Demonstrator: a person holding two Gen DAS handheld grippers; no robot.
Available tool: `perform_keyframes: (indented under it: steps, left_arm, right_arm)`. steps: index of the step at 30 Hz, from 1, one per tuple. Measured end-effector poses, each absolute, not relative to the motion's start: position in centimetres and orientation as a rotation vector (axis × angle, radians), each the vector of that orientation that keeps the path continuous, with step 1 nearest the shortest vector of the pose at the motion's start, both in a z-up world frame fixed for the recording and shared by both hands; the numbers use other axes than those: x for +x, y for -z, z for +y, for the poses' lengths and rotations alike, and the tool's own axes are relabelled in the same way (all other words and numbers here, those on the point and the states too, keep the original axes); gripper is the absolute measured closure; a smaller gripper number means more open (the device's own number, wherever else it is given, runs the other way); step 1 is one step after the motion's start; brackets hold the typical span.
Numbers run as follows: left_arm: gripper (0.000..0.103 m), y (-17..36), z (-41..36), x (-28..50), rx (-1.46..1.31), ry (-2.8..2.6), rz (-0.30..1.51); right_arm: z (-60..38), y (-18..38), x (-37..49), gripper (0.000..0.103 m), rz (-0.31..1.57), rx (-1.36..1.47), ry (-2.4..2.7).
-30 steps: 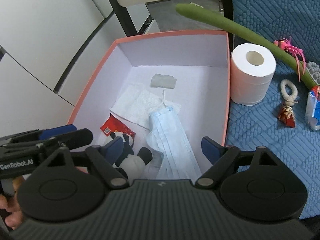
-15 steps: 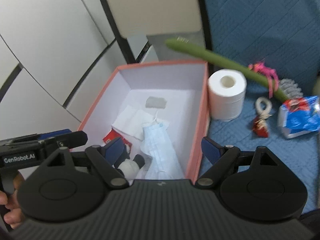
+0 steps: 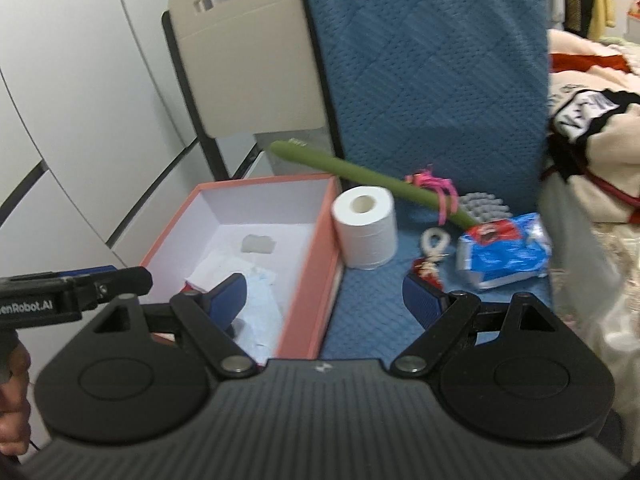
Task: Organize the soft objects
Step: 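Withdraw both open tools from the box back over the chair seat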
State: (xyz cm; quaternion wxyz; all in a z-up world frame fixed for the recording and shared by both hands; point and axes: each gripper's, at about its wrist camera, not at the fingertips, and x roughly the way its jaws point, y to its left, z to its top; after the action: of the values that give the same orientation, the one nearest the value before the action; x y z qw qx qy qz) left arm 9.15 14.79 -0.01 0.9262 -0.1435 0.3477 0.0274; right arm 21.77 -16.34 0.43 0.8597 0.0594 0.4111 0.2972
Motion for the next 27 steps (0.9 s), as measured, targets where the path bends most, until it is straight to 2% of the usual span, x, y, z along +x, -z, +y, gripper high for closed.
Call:
perform_keyframes:
  steps: [14, 19, 21, 27]
  left_arm:
    - [0.031, 2.5, 5.4, 9.9, -0.279, 0.050, 0.734]
    - [0.022, 3.5, 3.1, 10.7, -0.283, 0.069, 0.743]
    - [0.013, 3.8, 2.6, 11.1, -0.278, 0.064, 0.749]
    - [0.001, 3.5, 1.7, 12.8, -0.246, 0.033, 0.755]
  right_arm:
    - [-25.2, 2.0, 19.7, 0.016, 0.806, 0.145, -0.502]
    - [-27.5, 3.8, 19.8, 0.016, 0.827, 0.149, -0.472]
    - [-28.2, 4.5, 20.2, 0.016, 0.828, 0.146, -0.466]
    - [-29.2, 6.7, 21.6, 0.016, 0.839, 0.132, -0.446]
